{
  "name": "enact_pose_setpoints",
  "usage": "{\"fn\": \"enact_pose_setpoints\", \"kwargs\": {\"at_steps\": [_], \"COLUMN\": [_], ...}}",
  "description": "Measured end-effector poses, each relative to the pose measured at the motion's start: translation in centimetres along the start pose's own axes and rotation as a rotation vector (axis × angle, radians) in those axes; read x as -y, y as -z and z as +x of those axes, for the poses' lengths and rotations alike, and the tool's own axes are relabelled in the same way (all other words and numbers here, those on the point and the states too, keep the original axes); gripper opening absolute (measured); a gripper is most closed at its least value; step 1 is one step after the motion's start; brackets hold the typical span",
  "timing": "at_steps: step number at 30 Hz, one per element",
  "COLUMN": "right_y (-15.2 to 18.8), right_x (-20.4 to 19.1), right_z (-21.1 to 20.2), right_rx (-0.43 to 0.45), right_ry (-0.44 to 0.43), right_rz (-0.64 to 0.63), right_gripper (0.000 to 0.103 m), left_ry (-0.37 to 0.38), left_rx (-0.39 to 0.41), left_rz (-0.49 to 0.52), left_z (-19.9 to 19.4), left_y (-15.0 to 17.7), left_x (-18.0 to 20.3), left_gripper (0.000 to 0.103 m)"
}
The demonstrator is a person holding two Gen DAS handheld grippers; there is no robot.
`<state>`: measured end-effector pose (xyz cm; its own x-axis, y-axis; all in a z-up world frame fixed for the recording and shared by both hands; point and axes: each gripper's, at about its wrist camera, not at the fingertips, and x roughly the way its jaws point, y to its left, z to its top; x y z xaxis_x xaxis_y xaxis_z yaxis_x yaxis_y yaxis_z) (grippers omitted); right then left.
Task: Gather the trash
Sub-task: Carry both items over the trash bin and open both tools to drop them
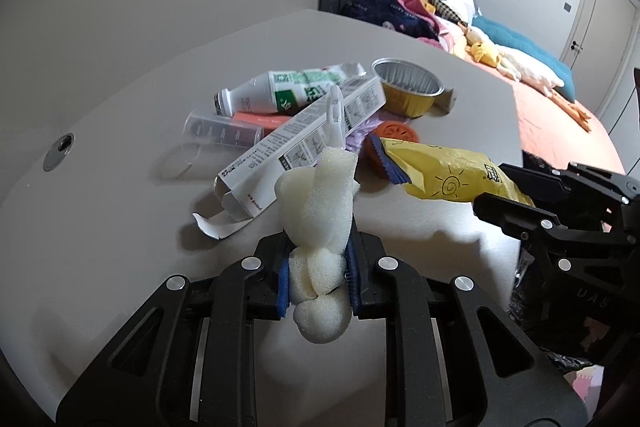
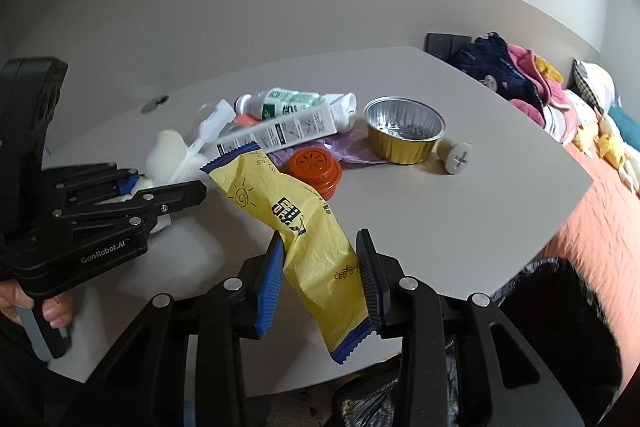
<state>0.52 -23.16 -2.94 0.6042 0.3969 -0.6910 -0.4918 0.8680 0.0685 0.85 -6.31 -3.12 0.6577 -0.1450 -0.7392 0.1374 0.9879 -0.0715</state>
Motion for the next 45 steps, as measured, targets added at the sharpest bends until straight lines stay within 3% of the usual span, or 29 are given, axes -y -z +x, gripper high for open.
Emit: {"fn": "enact_pose_setpoints", "kwargs": {"at_steps": [18, 29, 45], "right_y": [2.3, 4.6, 8.0], "right_x": [3.6, 7.1, 11.3], "right_z": [-8.2, -12.6, -16.9], "right_rx": [0.110, 0.152, 0.181], "right_ry": [0.058, 0.136, 0.232], "right_rz": [0.185, 0.264, 0.360], "right_gripper": [0.038, 0.039, 0.039], "left_ry": [0.121, 0.222, 0.305], "left_rx": [0.064, 0.061, 0.046], "left_rz": [0.090, 0.182, 0.301], "left_z": [-2.9, -3.3, -3.9], "left_y": [-0.8, -1.2, -0.6], "left_x": [6.9, 12.8, 19.5], "left_gripper": [0.021, 0.021, 0.021]}}
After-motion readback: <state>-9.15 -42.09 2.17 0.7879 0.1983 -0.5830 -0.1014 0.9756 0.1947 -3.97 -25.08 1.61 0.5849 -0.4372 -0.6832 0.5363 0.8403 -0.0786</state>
